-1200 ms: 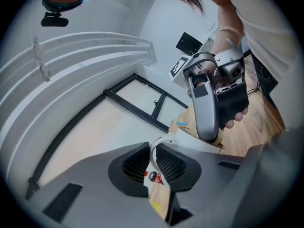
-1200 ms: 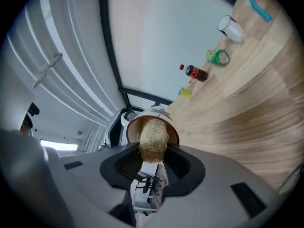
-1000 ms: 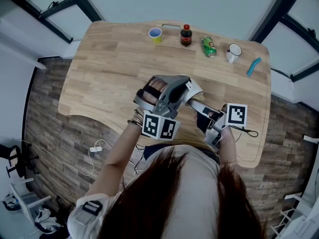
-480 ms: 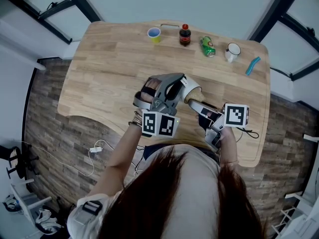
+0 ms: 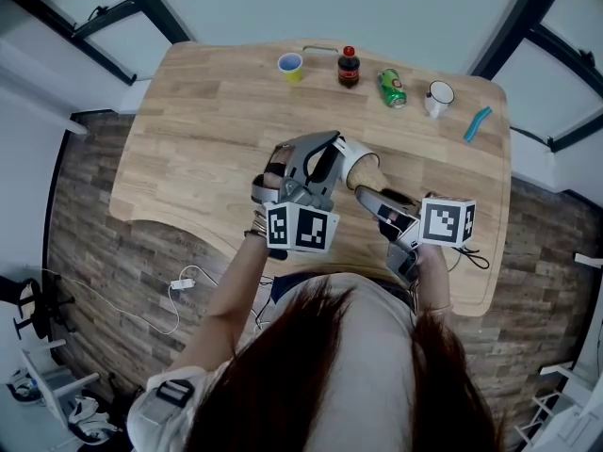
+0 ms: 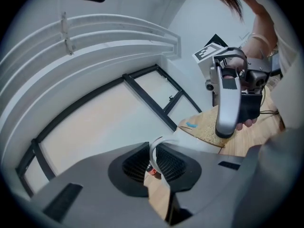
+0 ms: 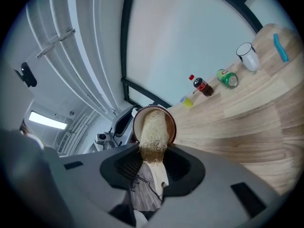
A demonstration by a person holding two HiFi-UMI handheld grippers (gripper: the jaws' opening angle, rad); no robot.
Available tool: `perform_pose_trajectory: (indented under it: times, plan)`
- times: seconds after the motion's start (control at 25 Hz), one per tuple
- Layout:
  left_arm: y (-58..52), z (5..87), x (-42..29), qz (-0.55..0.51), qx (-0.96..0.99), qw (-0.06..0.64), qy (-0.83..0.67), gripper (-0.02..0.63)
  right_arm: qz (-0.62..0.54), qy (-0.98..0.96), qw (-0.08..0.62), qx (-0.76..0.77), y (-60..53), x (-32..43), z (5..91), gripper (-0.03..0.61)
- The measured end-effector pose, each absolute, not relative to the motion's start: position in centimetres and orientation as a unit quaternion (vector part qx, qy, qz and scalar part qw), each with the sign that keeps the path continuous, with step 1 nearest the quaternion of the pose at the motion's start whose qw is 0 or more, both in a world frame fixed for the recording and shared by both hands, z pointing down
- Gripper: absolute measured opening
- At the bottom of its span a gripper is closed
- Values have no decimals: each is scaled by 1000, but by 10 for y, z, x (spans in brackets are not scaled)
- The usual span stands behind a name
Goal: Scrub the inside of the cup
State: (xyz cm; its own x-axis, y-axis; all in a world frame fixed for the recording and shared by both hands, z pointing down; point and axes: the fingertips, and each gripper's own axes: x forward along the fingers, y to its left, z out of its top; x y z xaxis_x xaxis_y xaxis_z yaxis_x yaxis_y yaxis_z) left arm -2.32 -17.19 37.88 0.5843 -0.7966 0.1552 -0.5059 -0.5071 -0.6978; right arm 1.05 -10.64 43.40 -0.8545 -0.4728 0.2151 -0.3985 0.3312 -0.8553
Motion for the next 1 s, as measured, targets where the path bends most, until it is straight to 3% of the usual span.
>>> perform_pose_trajectory:
  times: [0.72,1.0]
  plan:
    - [-189,373,-41,-214,-842,219,444,52,-422,848,-7,-321,-110,15,417,143]
    - [-196,366,-56,-149,-858,115,477,52,-359,873,51,-326,-113,18,391,143]
